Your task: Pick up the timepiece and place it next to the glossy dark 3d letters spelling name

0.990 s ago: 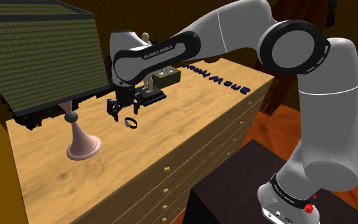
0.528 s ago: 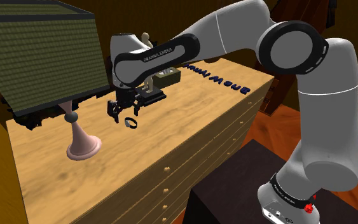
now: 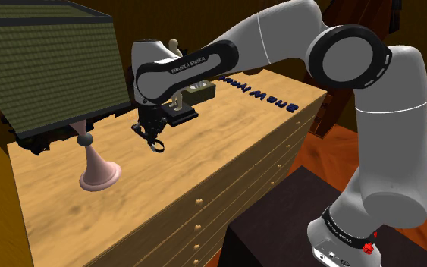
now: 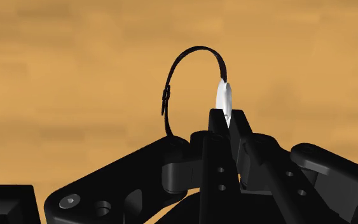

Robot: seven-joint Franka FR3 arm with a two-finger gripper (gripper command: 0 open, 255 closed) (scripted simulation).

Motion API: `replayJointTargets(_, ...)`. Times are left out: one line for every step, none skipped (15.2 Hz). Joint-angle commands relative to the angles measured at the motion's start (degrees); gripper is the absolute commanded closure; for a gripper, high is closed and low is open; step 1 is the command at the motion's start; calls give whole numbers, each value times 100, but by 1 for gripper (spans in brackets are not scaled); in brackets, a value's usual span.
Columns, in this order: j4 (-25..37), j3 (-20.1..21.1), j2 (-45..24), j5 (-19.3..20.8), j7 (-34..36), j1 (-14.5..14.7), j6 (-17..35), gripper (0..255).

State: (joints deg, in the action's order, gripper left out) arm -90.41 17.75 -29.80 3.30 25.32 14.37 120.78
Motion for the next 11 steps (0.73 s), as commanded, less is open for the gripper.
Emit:
replayJointTargets(-3,2,-3,-1,0,2,0,255)
replayJointTargets(1,1,-5,-1,-1,2,-2,255)
replayJointTargets(-2,2,-3,-1,0,2,0,255)
replayJointTargets(31,7,28,-9,-1,-1,-62,255)
replayJointTargets(64,12,58,-18,-1,-4,-125,255)
replayJointTargets(101,17,85,-25,-1,-6,-188,255)
replayJointTargets(139,22,112,-33,-1,-7,-252,255)
replayJointTargets(178,27,139,-40,-1,-9,-316,255)
replayJointTargets(218,31,164,-47,-1,-10,-381,255)
replayJointTargets(260,35,188,-54,-1,-12,-446,255)
replayJointTargets(304,39,211,-60,0,-12,-512,255)
